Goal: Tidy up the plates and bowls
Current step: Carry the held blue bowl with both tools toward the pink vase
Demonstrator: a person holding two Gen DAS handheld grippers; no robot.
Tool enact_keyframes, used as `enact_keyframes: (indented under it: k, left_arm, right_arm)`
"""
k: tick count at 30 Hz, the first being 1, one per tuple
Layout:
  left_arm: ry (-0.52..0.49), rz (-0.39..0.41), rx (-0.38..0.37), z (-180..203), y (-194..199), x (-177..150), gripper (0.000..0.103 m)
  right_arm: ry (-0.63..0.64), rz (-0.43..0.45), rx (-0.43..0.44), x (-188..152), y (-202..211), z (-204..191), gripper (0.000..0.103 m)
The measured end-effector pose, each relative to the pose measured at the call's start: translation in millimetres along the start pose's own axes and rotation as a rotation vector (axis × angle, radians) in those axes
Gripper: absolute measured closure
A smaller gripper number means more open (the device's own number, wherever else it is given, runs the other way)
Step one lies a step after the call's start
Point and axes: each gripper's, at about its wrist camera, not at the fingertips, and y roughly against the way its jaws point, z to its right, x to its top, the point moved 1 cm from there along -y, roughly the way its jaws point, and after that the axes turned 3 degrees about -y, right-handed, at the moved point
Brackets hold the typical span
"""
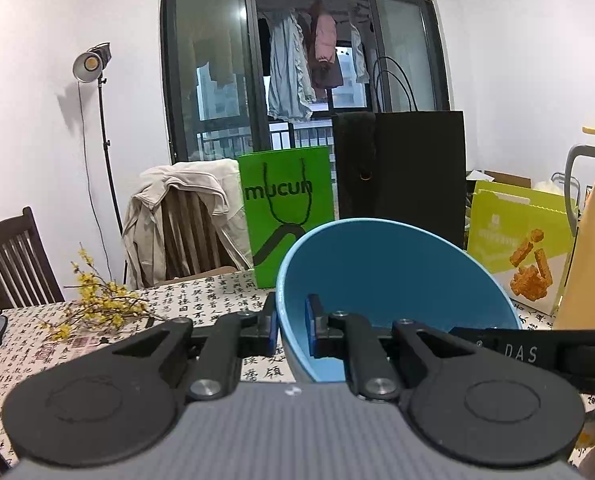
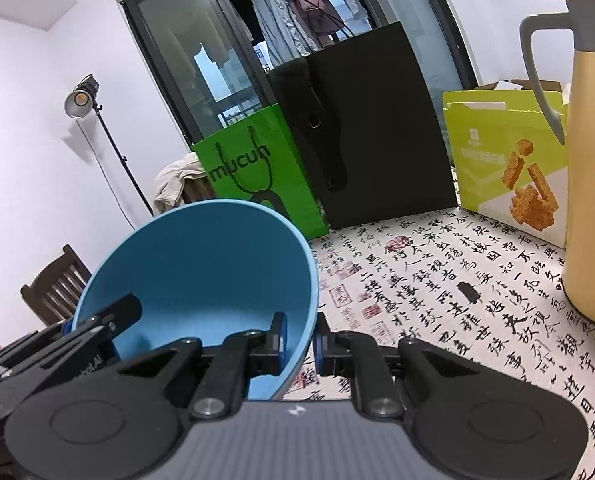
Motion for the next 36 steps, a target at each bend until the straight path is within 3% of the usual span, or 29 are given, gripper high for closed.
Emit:
enact_keyframes:
  k: [36]
  left_arm:
    - [0.085,0.066,0.053,-79,74,-28,0.09]
  right_arm:
    - [0.085,0.016,0.044,-51,35,-88,0.09]
